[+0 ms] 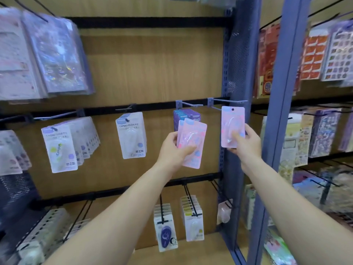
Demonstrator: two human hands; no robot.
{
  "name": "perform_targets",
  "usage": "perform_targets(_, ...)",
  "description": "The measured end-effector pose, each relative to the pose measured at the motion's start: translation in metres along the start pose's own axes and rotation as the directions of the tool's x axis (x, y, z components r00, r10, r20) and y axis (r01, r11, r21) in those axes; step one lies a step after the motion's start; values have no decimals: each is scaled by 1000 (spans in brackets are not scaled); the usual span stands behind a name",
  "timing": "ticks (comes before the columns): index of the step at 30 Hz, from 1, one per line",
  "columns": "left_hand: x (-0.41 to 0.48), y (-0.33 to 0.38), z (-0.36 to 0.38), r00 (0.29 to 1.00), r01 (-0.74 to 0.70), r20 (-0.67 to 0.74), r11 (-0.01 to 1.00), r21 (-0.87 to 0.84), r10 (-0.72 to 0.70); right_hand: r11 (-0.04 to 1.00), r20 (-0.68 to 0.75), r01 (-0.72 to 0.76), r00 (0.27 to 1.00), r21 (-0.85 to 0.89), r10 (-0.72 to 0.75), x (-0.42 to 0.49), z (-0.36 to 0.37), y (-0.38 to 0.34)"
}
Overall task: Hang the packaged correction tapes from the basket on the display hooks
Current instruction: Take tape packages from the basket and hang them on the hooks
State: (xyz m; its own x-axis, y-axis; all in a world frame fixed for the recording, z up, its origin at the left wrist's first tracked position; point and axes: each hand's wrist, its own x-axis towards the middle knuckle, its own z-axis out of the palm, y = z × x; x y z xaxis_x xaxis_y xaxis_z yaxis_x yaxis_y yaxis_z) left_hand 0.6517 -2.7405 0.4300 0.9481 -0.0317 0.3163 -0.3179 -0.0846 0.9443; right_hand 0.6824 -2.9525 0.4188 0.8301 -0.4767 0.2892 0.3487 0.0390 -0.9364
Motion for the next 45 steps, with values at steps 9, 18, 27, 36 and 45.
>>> perform_targets(9, 8, -17, 2, 999, 33, 18, 999, -27, -32, 995, -44, 25, 999, 98, -21, 6, -7, 18)
perform_targets(18, 12, -12, 8, 1000, 9, 2, 999, -40, -9, 953, -37, 29, 998, -301, -42, -6, 7, 18)
perform_targets(27, 11, -13, 25, 1000, -6, 13, 999, -37, 6, 997, 353, -74, 932, -34, 81, -39, 14, 23)
perform_targets(36, 26, -10, 32, 999, -2, -37, 1000, 10, 3, 999, 57, -6, 998, 47, 3, 9, -14, 7)
perform_targets(45, 41, -14, 41, 999, -27, -40, 995, 92, 31, 995, 40, 1, 999, -97, 3, 32, -21, 12)
